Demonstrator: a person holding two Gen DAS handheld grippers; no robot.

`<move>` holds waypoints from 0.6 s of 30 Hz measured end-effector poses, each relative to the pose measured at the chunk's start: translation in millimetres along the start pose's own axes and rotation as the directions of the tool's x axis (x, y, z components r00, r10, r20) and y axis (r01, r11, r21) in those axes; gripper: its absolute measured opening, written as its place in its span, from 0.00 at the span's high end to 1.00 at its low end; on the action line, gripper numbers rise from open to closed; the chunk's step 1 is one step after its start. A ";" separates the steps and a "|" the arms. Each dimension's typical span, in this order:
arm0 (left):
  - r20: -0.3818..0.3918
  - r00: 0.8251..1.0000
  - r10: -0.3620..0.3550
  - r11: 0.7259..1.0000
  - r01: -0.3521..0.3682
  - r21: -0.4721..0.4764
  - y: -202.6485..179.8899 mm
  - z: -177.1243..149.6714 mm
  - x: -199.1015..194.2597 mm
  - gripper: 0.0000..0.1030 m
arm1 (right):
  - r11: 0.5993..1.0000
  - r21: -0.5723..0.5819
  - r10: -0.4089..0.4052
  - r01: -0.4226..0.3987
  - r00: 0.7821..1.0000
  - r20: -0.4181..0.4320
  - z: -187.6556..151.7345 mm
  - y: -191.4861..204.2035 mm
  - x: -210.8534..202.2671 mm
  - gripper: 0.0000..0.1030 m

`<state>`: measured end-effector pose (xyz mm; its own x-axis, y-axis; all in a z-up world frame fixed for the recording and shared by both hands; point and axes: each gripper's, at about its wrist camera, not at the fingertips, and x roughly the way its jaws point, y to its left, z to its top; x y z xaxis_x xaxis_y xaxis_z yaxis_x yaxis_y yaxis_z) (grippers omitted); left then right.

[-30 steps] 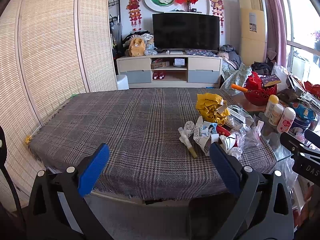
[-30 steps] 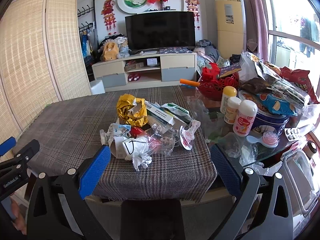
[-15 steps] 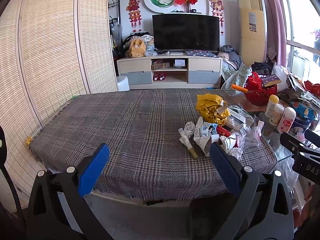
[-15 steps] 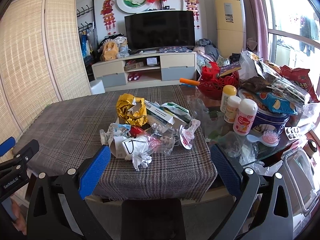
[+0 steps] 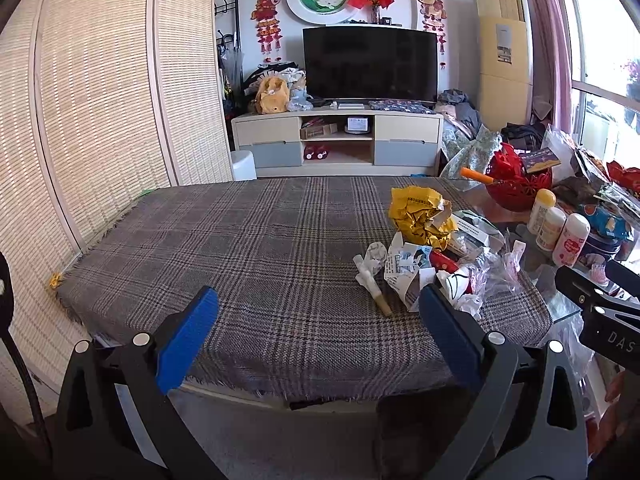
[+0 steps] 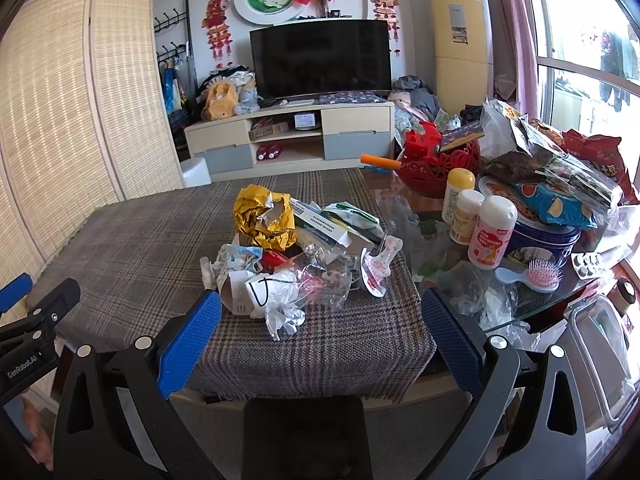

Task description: Collect trash

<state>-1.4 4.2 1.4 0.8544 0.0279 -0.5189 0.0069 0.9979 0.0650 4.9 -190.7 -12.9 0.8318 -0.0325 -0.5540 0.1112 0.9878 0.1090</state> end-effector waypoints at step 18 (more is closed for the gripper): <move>0.003 1.000 -0.001 1.000 0.001 -0.009 1.5 -0.1 1.1 0.08 | 1.000 -0.002 0.000 0.000 1.000 0.000 0.8 -0.7 0.0 0.03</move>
<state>-0.6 5.8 0.8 0.8562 0.0264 -0.5160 0.0035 0.9984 0.0570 5.2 -191.5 -12.4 0.8316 -0.0324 -0.5544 0.1102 0.9881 0.1075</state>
